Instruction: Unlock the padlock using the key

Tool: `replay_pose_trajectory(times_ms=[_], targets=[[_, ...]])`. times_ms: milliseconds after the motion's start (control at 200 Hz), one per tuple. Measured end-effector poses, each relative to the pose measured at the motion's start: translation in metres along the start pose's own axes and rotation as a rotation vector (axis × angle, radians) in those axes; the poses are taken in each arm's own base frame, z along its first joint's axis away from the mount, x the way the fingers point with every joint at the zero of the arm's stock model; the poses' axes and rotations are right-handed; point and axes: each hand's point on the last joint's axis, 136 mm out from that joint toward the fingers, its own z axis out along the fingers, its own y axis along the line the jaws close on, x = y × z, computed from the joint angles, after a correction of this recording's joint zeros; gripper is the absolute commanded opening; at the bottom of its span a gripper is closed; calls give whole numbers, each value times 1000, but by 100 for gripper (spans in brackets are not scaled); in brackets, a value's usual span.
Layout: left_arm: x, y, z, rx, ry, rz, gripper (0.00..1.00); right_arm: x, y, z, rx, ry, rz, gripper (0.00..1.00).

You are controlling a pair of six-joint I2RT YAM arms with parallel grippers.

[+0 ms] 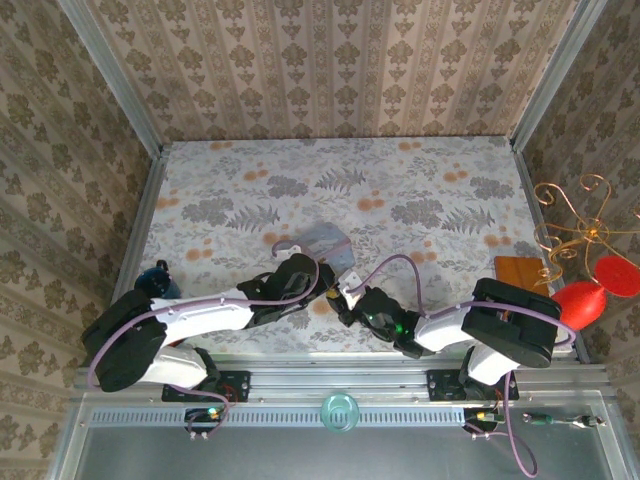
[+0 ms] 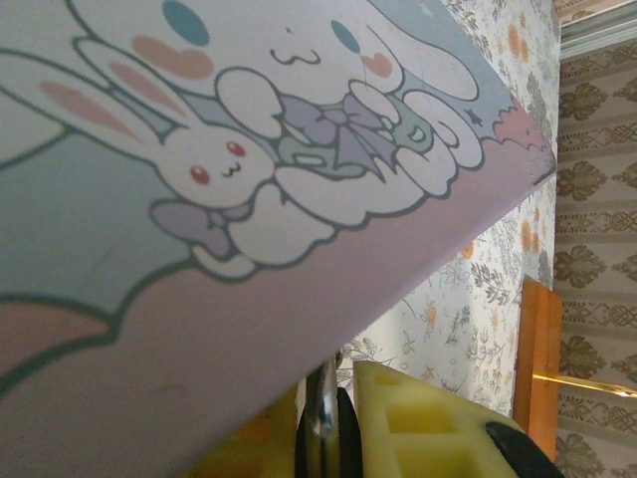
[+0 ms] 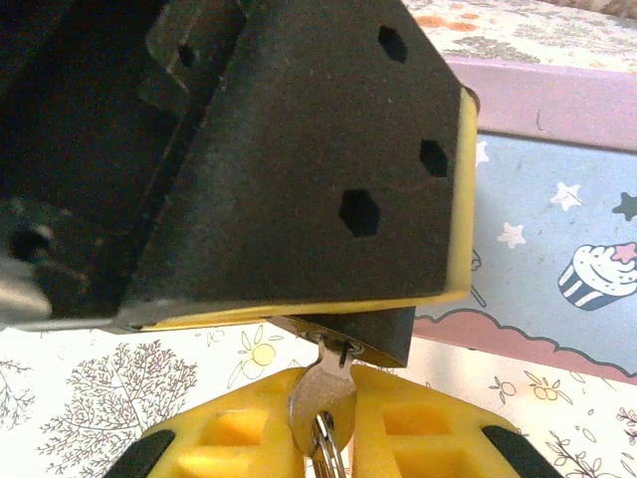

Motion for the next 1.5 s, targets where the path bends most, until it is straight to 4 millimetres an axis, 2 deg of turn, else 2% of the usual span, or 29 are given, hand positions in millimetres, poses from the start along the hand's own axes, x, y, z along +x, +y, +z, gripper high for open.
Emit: replay_pose_trajectory(times_ms=[370,475,690,910,1200,1415,1500], targets=[[1,-6,5,23,-3,-21,0,0,-6,-5,88,-18,233,12],[1,-8,7,32,-5,-21,0,0,-6,-6,93,-17,356,8],[1,-8,7,34,-5,-21,0,-1,0,-6,58,-25,656,7],[1,-9,8,36,-5,-21,0,-2,2,-7,26,-38,827,5],[2,-6,10,28,-1,-19,0,2,4,-7,22,-17,848,7],[2,-6,10,29,-1,-19,0,2,4,-7,-2,22,841,12],[1,-4,10,20,-6,-15,0,3,7,-5,-6,53,820,16]])
